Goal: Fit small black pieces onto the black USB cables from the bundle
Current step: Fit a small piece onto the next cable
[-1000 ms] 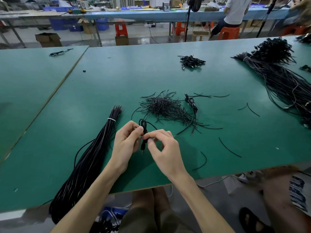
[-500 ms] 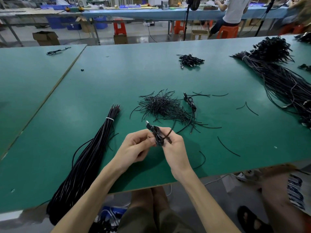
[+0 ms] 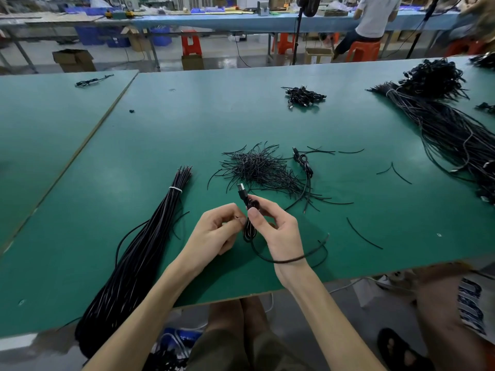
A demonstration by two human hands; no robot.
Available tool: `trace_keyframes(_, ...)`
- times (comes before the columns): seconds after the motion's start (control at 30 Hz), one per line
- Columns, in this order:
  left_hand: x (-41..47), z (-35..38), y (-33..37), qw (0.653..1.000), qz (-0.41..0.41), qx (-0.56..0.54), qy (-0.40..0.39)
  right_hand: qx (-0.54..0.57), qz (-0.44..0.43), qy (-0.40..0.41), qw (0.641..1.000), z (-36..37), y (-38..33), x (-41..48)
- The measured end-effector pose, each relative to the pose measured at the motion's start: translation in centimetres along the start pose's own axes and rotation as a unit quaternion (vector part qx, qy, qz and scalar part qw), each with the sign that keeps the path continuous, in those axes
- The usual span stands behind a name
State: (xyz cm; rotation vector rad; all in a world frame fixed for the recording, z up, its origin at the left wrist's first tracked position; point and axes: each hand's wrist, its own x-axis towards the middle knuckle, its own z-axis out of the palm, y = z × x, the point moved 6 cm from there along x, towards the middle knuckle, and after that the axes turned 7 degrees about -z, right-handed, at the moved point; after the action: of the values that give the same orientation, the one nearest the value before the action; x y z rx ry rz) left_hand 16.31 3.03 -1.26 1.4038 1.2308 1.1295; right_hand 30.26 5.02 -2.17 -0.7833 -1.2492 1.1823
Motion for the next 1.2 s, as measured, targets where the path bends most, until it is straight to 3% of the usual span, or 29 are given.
trace_keyframes(0.27,0.2,-0.5,-0.8,0.999,-0.006,0.021,0.039,-0.011,0.004,0.024,1.000,-0.5,1.0,0.0)
trace_keyframes(0.53,0.4,-0.4,-1.1,1.000,-0.017,-0.012,0.019,-0.002,0.017,0.046,0.999,-1.0,1.4,-0.1)
trace_keyframes(1.2,0.2,-1.2,-1.2,0.996,0.012,-0.053,0.073,0.008,0.037,0.021,0.999,-0.3,0.7,-0.7)
